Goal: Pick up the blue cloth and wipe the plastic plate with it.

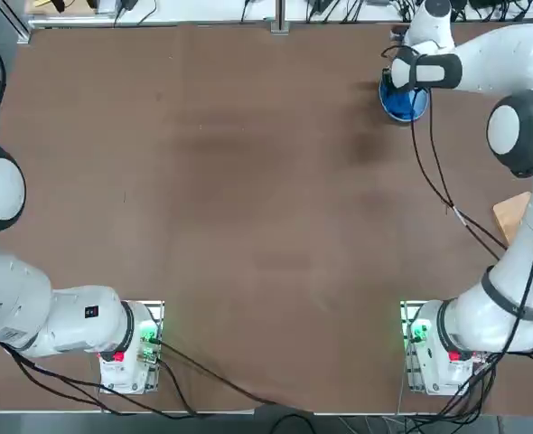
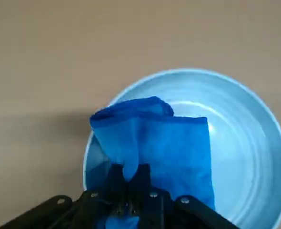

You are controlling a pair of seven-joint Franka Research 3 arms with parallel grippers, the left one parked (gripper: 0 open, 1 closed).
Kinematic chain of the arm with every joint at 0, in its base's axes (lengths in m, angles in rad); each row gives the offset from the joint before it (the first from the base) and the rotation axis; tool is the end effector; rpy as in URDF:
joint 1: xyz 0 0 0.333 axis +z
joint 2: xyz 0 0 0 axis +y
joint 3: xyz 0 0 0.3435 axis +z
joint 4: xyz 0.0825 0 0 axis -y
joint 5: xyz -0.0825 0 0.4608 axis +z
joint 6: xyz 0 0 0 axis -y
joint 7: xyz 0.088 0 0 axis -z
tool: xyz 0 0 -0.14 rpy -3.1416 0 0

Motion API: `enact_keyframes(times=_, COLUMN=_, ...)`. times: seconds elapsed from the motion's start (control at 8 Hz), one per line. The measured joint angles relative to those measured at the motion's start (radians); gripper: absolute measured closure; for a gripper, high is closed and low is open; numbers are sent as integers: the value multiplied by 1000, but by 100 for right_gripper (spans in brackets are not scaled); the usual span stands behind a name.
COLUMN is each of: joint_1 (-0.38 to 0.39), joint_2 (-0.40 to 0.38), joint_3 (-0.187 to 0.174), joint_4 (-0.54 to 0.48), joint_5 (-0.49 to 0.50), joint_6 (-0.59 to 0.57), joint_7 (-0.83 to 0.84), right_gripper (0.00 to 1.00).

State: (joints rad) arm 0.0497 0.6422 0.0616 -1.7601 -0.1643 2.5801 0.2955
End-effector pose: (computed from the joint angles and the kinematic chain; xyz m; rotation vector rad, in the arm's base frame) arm 0.7504 0.0813 0.1523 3.0996 -0.1062 0.2945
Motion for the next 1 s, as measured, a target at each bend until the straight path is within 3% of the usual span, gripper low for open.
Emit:
enact_keyframes(times=0.38, joint_1=-23, joint_2=54, joint_3=-7, joint_4=27, joint_5=-1, joint_6=66, joint_7=-48, right_gripper=96)
enact_keyframes(times=1.0, joint_1=-110, joint_2=58, joint_3=-7, joint_4=32, joint_5=-50, joint_6=73, joint_7=-164, right_gripper=96)
